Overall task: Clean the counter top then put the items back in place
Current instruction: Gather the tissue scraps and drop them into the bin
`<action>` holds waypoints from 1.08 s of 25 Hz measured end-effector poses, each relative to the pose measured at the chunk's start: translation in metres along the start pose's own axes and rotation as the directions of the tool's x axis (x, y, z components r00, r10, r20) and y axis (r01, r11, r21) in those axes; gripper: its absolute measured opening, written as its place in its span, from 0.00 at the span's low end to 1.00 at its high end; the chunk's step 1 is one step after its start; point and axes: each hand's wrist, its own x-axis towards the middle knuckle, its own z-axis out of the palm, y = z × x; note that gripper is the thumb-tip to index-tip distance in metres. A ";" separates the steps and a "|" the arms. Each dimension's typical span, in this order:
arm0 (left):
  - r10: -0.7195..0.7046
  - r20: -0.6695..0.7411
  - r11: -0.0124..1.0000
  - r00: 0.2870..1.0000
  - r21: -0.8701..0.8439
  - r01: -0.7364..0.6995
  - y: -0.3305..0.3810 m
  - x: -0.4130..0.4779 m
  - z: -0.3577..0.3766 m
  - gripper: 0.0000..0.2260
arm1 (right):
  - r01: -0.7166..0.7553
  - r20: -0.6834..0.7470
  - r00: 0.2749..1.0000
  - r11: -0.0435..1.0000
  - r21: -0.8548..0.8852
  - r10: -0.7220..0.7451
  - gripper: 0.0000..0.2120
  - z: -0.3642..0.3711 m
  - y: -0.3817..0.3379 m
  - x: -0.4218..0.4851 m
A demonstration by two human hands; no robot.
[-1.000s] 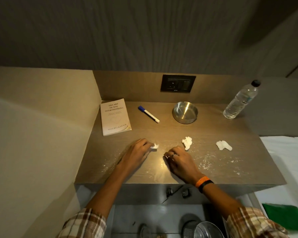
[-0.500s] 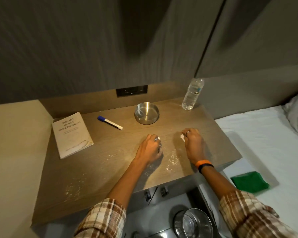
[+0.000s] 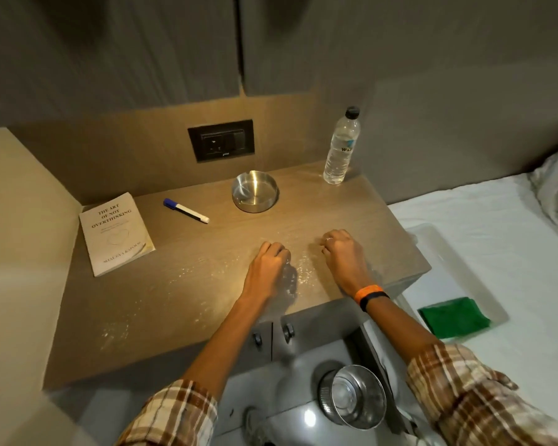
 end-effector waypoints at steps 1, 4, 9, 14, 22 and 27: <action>0.007 -0.037 0.999 0.999 -0.036 -0.008 0.015 -0.013 0.001 0.14 | 0.039 -0.044 0.998 0.997 0.062 -0.037 0.08 -0.008 -0.002 -0.018; 0.043 -0.143 0.991 0.989 -0.122 -0.060 0.075 -0.062 0.024 0.11 | 0.092 -0.137 0.989 0.966 0.242 -0.060 0.10 -0.027 0.011 -0.091; -0.092 0.014 0.941 0.996 -0.326 0.092 0.156 -0.156 0.133 0.09 | -0.164 0.121 0.984 0.928 0.335 0.130 0.11 0.014 0.095 -0.230; -0.305 0.446 0.828 0.842 -0.313 0.466 0.187 -0.210 0.295 0.08 | -0.384 0.496 0.826 0.911 0.152 0.266 0.07 0.121 0.178 -0.309; -0.405 0.525 0.855 0.748 -0.073 0.514 0.140 -0.264 0.579 0.14 | -0.487 0.577 0.721 0.873 0.027 0.384 0.10 0.366 0.282 -0.377; -0.298 0.652 0.867 0.697 -0.120 0.483 0.107 -0.280 0.653 0.25 | -0.319 0.703 0.674 0.948 -0.002 0.229 0.19 0.453 0.314 -0.396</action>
